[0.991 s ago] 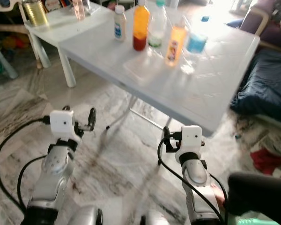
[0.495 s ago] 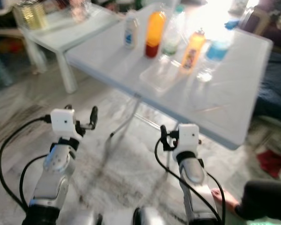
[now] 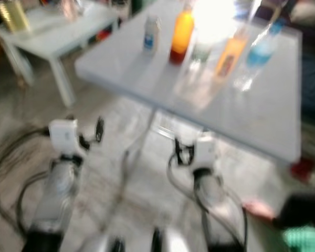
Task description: Restocking fridge
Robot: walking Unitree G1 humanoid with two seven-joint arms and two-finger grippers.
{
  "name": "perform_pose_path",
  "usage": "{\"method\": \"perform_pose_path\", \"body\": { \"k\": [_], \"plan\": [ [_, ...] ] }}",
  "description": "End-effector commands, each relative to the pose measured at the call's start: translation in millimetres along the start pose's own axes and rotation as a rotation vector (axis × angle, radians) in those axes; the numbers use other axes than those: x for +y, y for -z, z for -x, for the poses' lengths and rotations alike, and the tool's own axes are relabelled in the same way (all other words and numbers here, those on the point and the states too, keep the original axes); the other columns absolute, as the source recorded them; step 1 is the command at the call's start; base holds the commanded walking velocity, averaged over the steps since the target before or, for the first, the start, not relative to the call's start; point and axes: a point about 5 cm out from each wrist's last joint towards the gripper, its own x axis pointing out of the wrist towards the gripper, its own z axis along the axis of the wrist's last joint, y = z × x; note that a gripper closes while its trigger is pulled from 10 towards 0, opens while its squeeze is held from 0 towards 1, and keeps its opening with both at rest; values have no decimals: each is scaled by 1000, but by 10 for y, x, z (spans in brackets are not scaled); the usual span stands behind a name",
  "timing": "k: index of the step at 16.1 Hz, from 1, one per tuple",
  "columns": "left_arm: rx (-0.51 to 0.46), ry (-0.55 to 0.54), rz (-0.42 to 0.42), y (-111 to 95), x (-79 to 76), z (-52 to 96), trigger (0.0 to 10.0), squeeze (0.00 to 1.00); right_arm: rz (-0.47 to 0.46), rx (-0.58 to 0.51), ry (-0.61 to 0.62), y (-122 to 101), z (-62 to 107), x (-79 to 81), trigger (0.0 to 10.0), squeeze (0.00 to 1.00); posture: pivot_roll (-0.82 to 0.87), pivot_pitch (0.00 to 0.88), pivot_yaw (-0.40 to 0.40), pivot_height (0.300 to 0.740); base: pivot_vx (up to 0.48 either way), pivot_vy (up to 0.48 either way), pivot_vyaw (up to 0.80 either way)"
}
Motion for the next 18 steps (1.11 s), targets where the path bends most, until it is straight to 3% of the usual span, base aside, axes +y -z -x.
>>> {"method": "perform_pose_path", "body": {
  "k": [1,5,8,10,13,18],
  "plan": [
    [5,16,3,2,-2,23,10000,0,-2,-56,35,-111,-7,-62,10000,0,100,134,-54,740,0,0,0],
    [5,22,10,-5,31,34,10000,0,57,-204,125,-478,-85,-180,10000,0,98,132,-45,740,0,0,0],
    [4,32,12,-10,9,34,10000,0,62,-226,167,-529,-90,-206,10000,0,98,135,-39,740,0,0,0],
    [4,42,13,-13,13,40,10000,0,31,-198,249,-507,-99,-348,10000,0,97,140,-31,740,0,0,0],
    [11,50,4,-8,31,56,10000,0,11,-210,304,-531,-141,-514,10000,0,103,149,-21,740,0,0,-779],
    [18,52,-7,-25,48,91,10000,0,-32,-245,292,-702,-399,-612,10000,0,128,167,-9,740,0,0,0]
  ]
}}
